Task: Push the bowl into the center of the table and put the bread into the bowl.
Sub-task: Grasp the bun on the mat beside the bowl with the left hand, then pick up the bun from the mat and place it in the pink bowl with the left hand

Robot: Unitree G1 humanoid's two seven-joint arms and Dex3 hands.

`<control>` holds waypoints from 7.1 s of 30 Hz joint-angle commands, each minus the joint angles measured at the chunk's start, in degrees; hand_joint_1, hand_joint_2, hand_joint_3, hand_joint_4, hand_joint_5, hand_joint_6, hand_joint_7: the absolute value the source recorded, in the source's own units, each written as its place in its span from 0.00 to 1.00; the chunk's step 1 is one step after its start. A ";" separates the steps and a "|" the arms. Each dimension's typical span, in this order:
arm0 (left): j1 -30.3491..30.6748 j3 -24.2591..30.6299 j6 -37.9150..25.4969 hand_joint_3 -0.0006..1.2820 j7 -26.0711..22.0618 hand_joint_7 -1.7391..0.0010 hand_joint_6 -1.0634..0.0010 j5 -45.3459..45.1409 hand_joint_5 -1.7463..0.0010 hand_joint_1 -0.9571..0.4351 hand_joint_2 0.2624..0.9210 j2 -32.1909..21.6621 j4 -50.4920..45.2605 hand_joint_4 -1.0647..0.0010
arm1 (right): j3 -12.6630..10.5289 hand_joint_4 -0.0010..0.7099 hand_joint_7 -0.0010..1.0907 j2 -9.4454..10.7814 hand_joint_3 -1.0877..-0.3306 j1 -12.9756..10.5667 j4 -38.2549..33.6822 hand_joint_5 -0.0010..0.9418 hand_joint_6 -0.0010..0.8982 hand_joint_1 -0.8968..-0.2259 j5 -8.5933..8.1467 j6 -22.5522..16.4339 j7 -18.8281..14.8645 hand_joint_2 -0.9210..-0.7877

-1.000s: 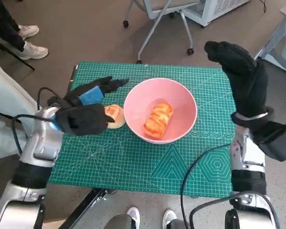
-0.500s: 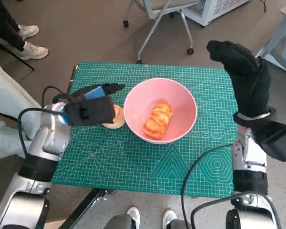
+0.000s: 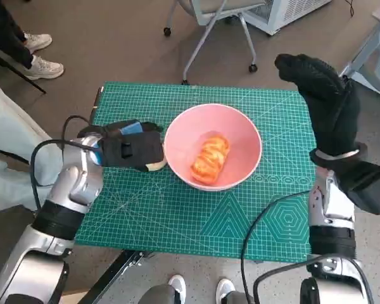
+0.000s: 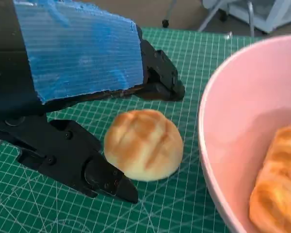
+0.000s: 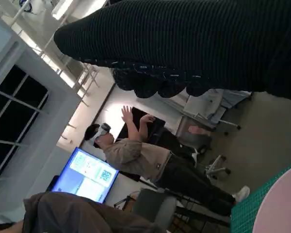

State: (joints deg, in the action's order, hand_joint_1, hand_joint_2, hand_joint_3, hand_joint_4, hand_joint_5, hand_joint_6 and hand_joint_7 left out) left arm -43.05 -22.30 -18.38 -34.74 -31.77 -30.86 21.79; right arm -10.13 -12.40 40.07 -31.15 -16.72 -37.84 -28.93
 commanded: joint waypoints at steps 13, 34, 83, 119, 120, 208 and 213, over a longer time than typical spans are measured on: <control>1.27 3.55 8.13 0.02 0.65 0.41 0.32 4.24 0.38 0.68 0.96 -1.59 0.85 0.25 | -0.20 0.24 0.46 0.46 0.50 -0.79 -0.65 0.00 0.03 0.38 -0.22 0.38 0.16 0.00; 2.17 9.90 13.56 0.02 4.60 0.40 0.34 7.00 0.36 0.69 0.97 -4.21 -1.38 0.26 | -0.11 0.24 0.45 0.89 0.50 -1.03 -0.66 0.00 0.03 0.38 -0.66 0.25 -0.11 0.00; 26.82 13.98 7.94 0.00 6.92 1.00 0.93 6.46 1.00 0.34 0.65 -7.64 -29.86 1.00 | -0.80 0.24 0.41 1.01 0.51 -2.08 -0.31 0.00 0.07 0.40 -1.47 0.71 -0.25 0.00; 23.74 11.43 17.80 0.00 23.94 0.99 0.88 2.92 0.99 0.36 0.72 1.59 -13.14 0.96 | -0.35 0.23 0.41 0.75 0.50 -2.24 0.94 0.00 0.06 0.39 -0.93 1.58 -0.55 0.00; 23.03 10.58 16.55 0.00 23.32 0.99 0.88 2.55 0.99 0.36 0.72 2.41 -12.17 0.95 | -0.37 0.23 0.41 0.70 0.50 -2.28 1.03 0.00 0.06 0.39 -1.08 1.75 -0.67 0.00; 18.20 16.42 7.78 0.02 34.94 0.38 0.38 3.35 0.35 0.69 0.99 5.94 -14.20 0.29 | -0.87 0.23 0.39 0.80 0.51 -2.58 1.03 0.00 0.06 0.39 -3.07 2.93 -2.93 0.00; 18.41 17.42 10.42 0.01 35.18 0.38 0.37 4.26 0.37 0.69 0.99 6.40 -20.03 0.26 | -0.71 0.23 0.39 0.92 0.50 -2.61 1.16 0.00 0.05 0.39 -2.76 2.79 -2.63 0.00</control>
State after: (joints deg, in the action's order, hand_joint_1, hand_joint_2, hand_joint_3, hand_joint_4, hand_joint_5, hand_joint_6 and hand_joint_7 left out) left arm -24.97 -5.40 -9.89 -0.01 -28.34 -24.97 5.62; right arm -11.02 -11.45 38.79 -29.57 -19.93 -35.56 -31.49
